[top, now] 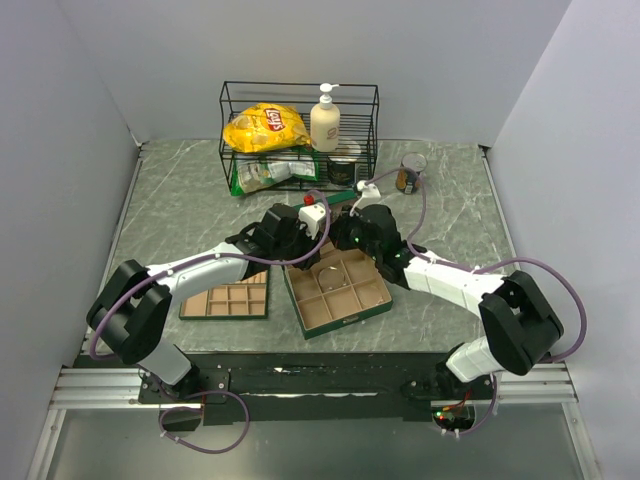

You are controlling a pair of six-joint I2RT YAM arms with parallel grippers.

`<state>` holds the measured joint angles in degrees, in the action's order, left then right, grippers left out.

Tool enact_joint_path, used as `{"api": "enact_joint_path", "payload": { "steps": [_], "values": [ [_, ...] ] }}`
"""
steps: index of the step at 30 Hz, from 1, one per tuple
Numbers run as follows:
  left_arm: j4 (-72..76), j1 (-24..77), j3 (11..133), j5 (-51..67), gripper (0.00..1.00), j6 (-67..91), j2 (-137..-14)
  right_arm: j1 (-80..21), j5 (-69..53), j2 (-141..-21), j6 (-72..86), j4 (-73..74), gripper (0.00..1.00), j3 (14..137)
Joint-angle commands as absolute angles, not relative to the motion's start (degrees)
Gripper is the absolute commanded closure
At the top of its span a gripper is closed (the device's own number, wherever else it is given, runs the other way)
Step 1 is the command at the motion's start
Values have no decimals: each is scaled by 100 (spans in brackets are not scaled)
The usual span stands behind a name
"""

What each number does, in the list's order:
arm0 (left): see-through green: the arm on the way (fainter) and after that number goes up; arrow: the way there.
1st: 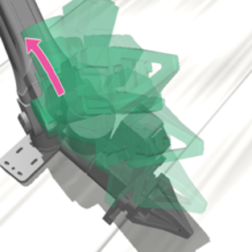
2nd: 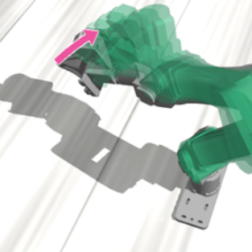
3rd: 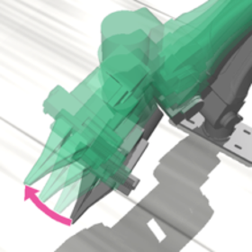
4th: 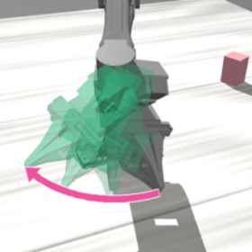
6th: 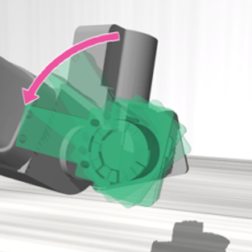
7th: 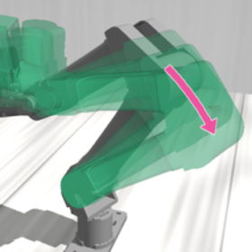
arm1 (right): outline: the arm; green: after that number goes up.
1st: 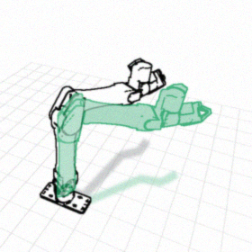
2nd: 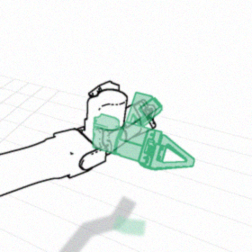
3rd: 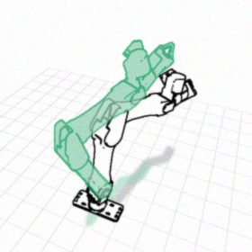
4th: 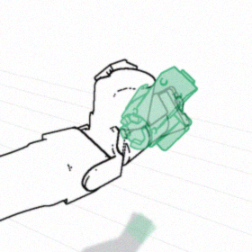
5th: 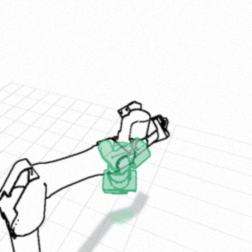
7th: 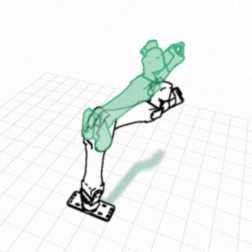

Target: Organize the mixed jewelry

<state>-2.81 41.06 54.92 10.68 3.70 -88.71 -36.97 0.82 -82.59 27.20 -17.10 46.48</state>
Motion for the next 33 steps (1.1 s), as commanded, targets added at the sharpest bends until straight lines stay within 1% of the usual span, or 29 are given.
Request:
{"api": "enact_joint_path", "payload": {
  "steps": [1, 8, 14, 15, 20, 33],
  "values": [
    [-246, 4175, 5458, 1301, 62, 422, -8701, -3674, 263, -8253, 2575, -1855, 94, 4632],
    [-272, 4175, 5449, 1345, 61, 404, -8649, -3665, 439, -8464, 2566, -1617, 92, 4887],
    [-299, 4175, 5458, 1389, 61, 387, -8631, -3665, 633, -8482, 2566, -1459, 87, 4966],
    [-299, 4175, 5458, 1389, 61, 387, -8631, -3665, 650, -8481, 2558, -1433, 84, 4966],
    [-299, 4175, 5458, 1406, 61, 387, -8640, -3665, 799, -8394, 2558, -1345, 81, 4966],
    [-308, 4184, 5493, 1529, 62, 369, -8745, -3665, 405, -8402, 2663, -1336, 81, 5256]
  ]
}}
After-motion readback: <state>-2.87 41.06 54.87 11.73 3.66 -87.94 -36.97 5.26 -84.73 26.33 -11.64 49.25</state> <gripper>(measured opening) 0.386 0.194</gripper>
